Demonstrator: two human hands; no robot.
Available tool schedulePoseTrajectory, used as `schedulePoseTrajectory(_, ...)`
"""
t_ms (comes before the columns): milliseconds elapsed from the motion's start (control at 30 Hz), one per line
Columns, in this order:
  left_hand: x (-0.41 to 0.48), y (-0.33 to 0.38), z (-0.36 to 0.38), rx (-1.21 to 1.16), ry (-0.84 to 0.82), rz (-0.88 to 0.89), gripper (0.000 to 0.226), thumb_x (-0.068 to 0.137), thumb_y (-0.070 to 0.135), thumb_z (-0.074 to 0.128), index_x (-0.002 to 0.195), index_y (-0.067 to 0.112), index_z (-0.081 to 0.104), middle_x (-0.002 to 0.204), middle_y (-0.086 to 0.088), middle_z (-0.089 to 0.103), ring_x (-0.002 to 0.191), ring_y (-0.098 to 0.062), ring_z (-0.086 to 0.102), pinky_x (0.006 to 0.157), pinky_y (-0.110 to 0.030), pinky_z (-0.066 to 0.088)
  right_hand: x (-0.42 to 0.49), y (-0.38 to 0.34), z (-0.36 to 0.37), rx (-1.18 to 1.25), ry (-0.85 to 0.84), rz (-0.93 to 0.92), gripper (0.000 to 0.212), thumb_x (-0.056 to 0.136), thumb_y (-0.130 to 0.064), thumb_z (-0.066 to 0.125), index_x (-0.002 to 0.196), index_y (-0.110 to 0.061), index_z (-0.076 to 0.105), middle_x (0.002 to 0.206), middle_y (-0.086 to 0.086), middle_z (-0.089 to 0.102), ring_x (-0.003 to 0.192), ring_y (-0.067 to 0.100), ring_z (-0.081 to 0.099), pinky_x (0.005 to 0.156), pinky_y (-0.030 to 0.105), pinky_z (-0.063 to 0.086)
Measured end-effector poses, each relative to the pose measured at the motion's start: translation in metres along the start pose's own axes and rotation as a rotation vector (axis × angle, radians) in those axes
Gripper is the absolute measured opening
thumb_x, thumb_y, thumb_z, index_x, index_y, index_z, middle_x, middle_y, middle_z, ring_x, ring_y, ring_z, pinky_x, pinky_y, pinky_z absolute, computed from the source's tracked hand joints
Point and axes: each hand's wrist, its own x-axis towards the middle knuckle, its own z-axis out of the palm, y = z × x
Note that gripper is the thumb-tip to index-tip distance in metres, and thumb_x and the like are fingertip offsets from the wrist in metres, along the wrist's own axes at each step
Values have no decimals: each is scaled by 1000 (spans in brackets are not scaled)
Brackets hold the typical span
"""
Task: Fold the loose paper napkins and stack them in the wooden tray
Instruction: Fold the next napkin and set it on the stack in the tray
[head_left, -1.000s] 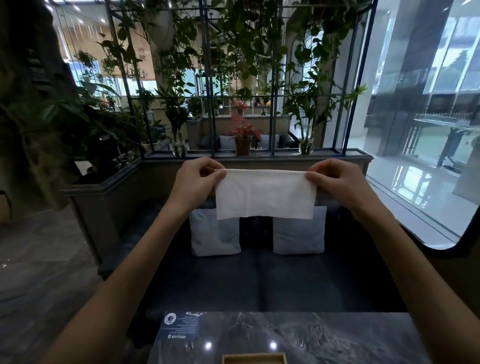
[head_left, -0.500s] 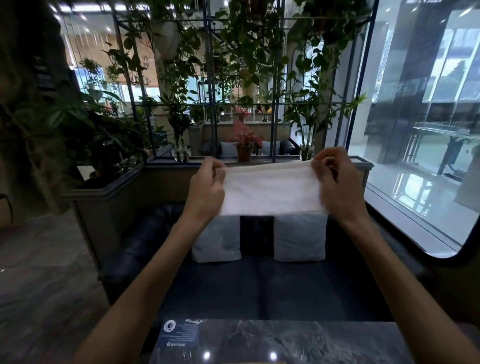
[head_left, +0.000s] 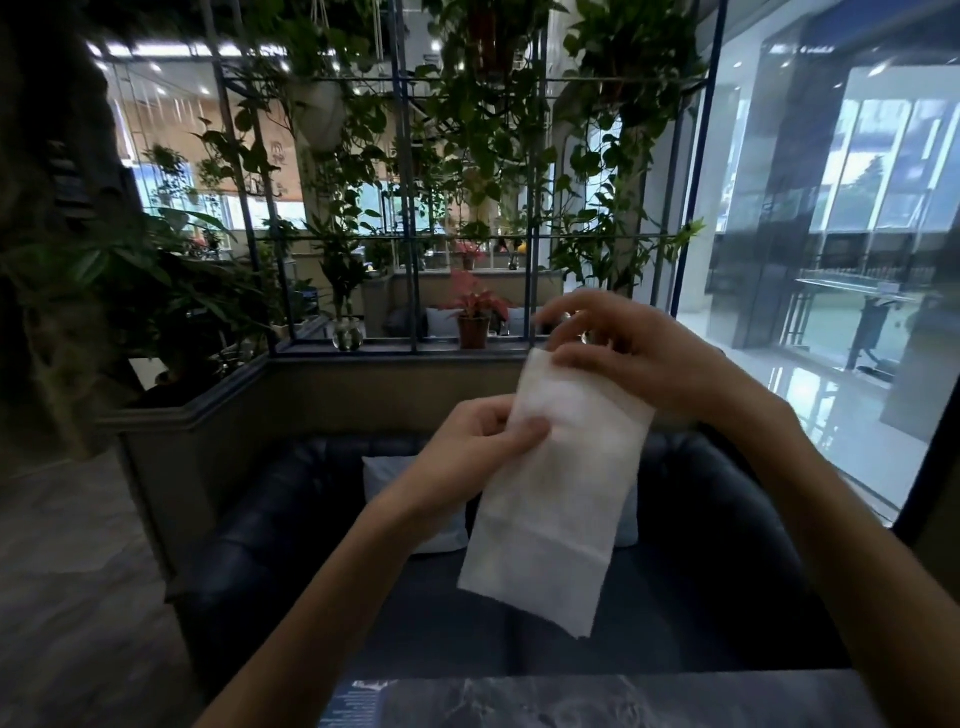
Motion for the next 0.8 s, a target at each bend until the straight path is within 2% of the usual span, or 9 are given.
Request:
schedulePoseTrajectory(67,1,-3,-1,-138,59,-65,24,99,19,54,117,11,67,111,-8,74,102,-24,72,86,-37,59,-20,8,9,124,185,129,38,92,-53,50,129,-49,42,110,-11,66,82,-9,61,69,11,47)
schedulePoseTrajectory(133,1,-6,-2,-208,113,-88,25,100,18,51,119,10,65,112,-11,74,104,-26,71,87,-39,59,-42,13,27,273,243,256,53,90,-64,42,140,-52,30,106,-13,64,83,-2,66,75,22,53)
schedulePoseTrajectory(200,0,-7,-3,-220,140,-87,27,101,20,49,123,11,62,115,-11,73,105,-27,71,88,-41,58,-57,9,50,467,170,336,60,92,-53,51,146,-50,24,103,-8,67,86,3,71,70,25,57)
schedulePoseTrajectory(300,2,-3,-3,-226,154,-62,30,101,20,50,129,12,57,119,-12,71,106,-28,70,89,-43,58,-58,6,77,716,226,279,65,89,-17,67,144,-36,39,105,9,74,92,17,74,69,28,60)
schedulePoseTrajectory(433,3,2,-5,-151,299,43,44,96,19,59,136,26,42,110,-11,73,93,-23,75,71,-33,61,-48,12,83,630,429,207,43,91,-11,68,131,-25,58,91,11,74,87,25,72,70,33,60)
schedulePoseTrajectory(533,-2,-4,-9,-28,324,150,60,93,13,65,139,34,34,103,-11,75,91,-21,74,71,-28,61,-44,15,79,594,468,200,31,90,-11,69,119,-22,66,99,4,73,93,20,72,75,34,62)
schedulePoseTrajectory(600,-1,-5,-10,111,336,204,53,91,10,66,136,25,45,103,-9,73,94,-17,73,75,-28,61,-43,18,76,548,459,194,29,88,-13,70,115,-23,67,98,4,73,93,18,72,76,37,62)
schedulePoseTrajectory(667,2,-3,-12,233,382,238,37,90,8,67,125,15,57,104,-4,72,96,-13,71,77,-26,60,-41,21,71,496,453,194,28,87,-17,72,114,-23,68,98,4,73,92,17,72,76,38,62)
schedulePoseTrajectory(800,8,2,-13,443,481,290,15,90,12,68,104,17,66,100,5,70,93,-6,68,78,-24,59,-38,25,59,355,463,223,19,87,-22,72,105,-20,70,100,-6,71,94,8,69,77,30,61)
